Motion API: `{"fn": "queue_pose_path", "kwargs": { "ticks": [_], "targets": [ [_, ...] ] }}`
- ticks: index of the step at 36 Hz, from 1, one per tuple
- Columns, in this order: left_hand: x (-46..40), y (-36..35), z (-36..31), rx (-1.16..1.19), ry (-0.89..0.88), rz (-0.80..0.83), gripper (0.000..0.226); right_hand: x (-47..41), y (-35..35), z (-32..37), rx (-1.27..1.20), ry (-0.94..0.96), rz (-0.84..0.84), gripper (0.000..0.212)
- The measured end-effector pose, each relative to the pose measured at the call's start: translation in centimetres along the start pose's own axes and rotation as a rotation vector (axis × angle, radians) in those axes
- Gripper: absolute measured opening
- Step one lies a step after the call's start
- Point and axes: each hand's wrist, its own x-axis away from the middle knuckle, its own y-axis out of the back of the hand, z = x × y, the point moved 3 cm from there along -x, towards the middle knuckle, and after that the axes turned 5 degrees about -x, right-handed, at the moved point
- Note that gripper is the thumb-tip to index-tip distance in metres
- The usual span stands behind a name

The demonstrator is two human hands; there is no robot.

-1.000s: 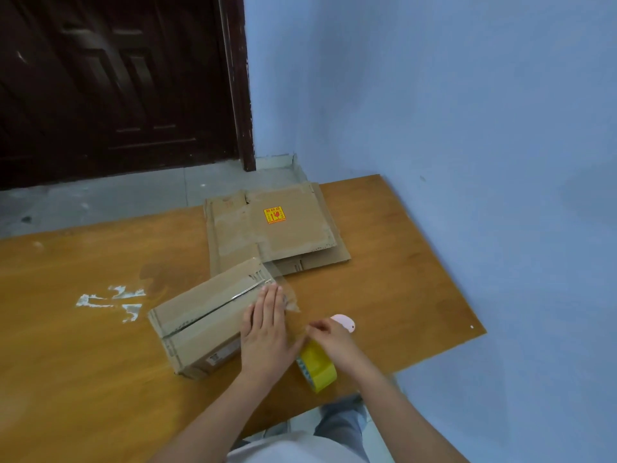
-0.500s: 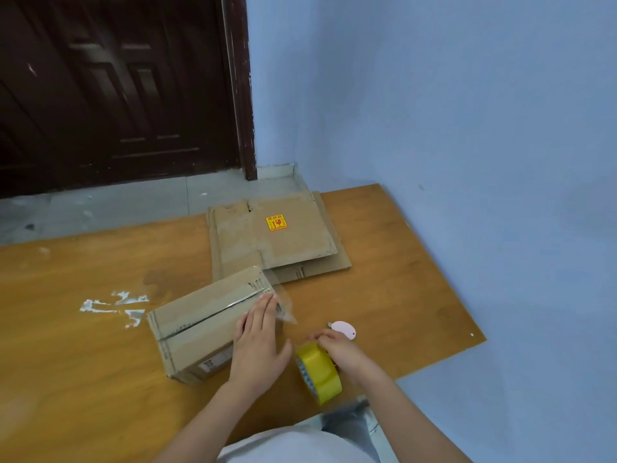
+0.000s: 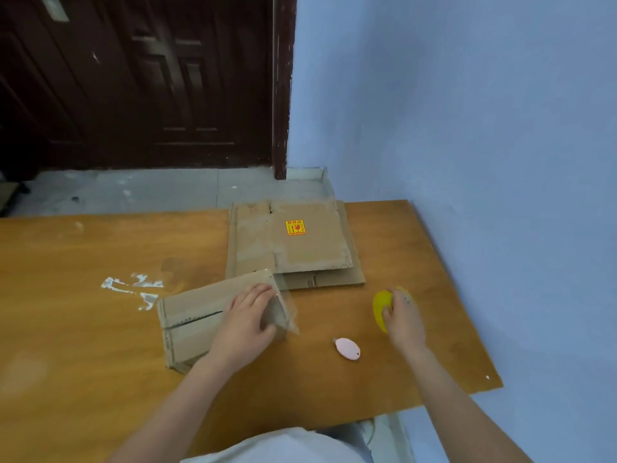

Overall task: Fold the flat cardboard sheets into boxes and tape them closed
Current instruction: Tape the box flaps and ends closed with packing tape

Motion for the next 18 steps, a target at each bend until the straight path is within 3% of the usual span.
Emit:
{"fn": "queue_pose_path", "kwargs": {
  "ticks": [6, 10, 12, 16, 18],
  "targets": [
    [-1.3, -0.5, 1.3, -0.070, -0.019, 0.076, 0.064, 0.7, -3.9, -0.9, 0.077, 0.020, 0.147, 0.049],
    [-1.5, -1.1, 2.0, -0.048, -0.042, 0.041, 0.077, 2.7, -4.4, 1.0, 0.171, 0.061, -0.067, 0.045],
    [-1.3, -1.1, 2.0, 0.001, -0.032, 0.019, 0.078, 4.4, -4.6, 3.2, 0.014, 0.154, -0.035, 0.046],
    [-1.0, -1.2, 2.0, 0.008, -0.032, 0.012, 0.075, 7.2, -7.6, 7.5, -0.542, 0.210, 0.376, 0.046],
    [-1.0, -1.2, 2.0, 0.015, -0.024, 0.020, 0.068, 8.1, -8.8, 8.5, -0.693, 0.197, 0.460, 0.048]
  ]
}}
